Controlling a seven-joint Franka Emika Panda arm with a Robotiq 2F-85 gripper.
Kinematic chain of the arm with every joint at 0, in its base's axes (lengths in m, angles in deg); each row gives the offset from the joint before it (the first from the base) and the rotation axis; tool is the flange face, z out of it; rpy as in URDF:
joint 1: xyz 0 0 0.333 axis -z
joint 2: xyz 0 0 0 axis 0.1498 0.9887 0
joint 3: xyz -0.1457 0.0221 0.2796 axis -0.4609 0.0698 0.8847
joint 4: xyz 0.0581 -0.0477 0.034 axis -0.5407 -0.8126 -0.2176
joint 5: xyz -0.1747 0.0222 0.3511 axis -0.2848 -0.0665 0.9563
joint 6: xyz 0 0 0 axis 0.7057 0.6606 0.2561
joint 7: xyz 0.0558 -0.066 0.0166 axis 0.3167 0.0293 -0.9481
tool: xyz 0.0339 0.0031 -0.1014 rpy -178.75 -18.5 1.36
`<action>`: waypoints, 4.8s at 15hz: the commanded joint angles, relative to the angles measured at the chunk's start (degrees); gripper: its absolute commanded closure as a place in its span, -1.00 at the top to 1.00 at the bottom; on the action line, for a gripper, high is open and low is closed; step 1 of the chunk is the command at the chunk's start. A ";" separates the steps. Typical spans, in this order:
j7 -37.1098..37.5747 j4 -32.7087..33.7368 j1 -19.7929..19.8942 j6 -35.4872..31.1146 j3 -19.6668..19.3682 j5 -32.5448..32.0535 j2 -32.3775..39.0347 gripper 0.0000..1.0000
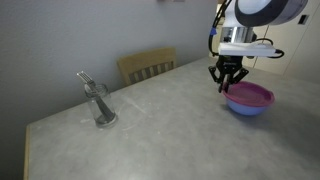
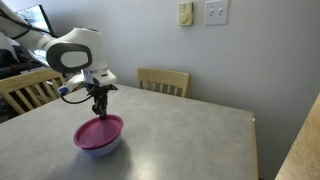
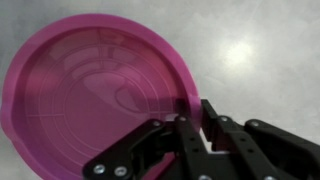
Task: Take the pink plate off the blue bowl
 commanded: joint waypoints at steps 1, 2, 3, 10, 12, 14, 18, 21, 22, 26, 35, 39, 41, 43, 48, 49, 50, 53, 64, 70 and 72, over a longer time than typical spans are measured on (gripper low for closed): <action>-1.89 -0.29 0.22 -0.73 -0.28 0.79 0.11 -1.00; -1.92 -0.31 0.24 -0.63 -0.30 0.79 0.03 -0.99; -1.97 -0.34 0.25 -0.65 -0.31 0.79 0.01 -0.94; -1.59 -0.34 -0.18 0.56 -0.61 -0.24 -0.93 -0.94; -1.49 -0.07 -0.38 1.38 -0.69 -0.79 -1.33 -0.94; -1.46 0.42 -0.55 2.41 -0.69 -1.30 -1.66 -0.94; -1.22 2.80 -1.09 6.55 -0.60 -2.77 -1.64 -0.94; -1.35 5.52 -1.22 13.52 -0.38 -3.87 -1.57 -0.94; -1.22 6.64 -1.27 16.24 -0.39 -4.29 -1.46 -0.94; -1.22 10.79 -1.22 25.23 -0.23 -5.18 -0.80 -0.94; -0.35 17.29 -2.58 33.49 0.60 -6.23 -0.02 -0.94; 0.11 19.33 -4.98 30.22 2.09 -6.57 1.26 -0.94; 0.38 21.41 -6.34 30.46 3.07 -6.11 2.99 -0.94; -0.42 24.37 -7.24 31.49 3.59 -6.50 5.44 -0.94; -2.84 31.70 -9.32 33.49 4.05 -7.80 11.99 -0.94; -3.38 33.22 -9.70 33.85 4.03 -8.25 13.38 -0.94; -4.14 34.67 -9.99 34.35 4.04 -8.55 14.55 -0.94; -6.94 38.87 -10.85 36.35 4.03 -9.55 17.85 -0.94; -18.70 39.99 -8.02 23.33 5.25 -3.56 21.11 -0.94; -21.68 41.79 -9.75 25.04 7.64 0.40 23.66 -0.94; -24.79 42.45 -9.50 25.72 10.78 3.15 24.85 -0.94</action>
